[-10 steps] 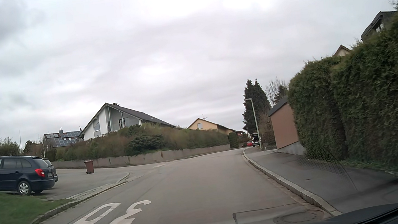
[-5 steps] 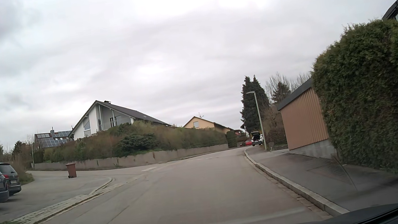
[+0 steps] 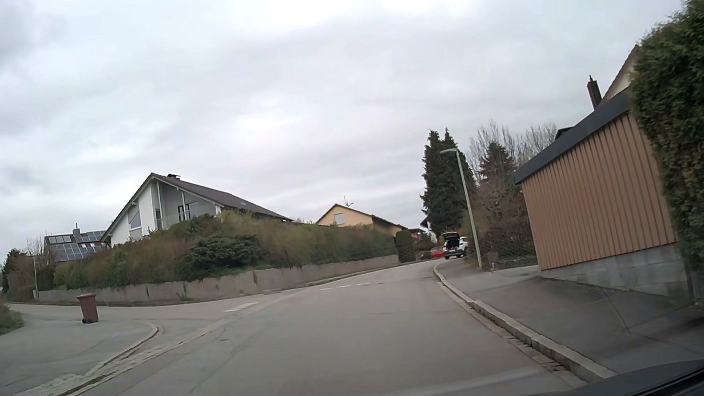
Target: Follow the waypoints while adhering to traffic rules and regulations
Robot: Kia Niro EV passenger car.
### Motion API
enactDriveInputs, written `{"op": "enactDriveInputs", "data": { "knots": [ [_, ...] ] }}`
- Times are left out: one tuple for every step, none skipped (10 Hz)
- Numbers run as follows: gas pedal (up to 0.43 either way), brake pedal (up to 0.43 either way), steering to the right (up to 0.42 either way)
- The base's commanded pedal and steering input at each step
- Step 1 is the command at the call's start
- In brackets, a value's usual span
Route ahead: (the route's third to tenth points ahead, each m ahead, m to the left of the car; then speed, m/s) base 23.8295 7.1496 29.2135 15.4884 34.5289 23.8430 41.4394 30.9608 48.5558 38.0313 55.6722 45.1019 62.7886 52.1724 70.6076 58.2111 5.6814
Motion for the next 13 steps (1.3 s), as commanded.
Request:
{"op": "enactDriveInputs", "data": {
  "knots": [
    [0.0, 0.0, 0.017],
    [0.0, 0.0, 0.017],
    [0.0, 0.0, 0.018],
    [0.0, 0.0, 0.018],
    [0.0, 0.0, 0.018],
    [0.0, 0.0, 0.019],
    [0.0, 0.0, 0.021],
    [0.0, 0.0, 0.023],
    [0.0, 0.0, 0.023],
    [0.0, 0.0, 0.022],
    [0.0, 0.0, 0.021],
    [0.039, 0.0, 0.02],
    [0.059, 0.0, 0.016]
  ]
}}
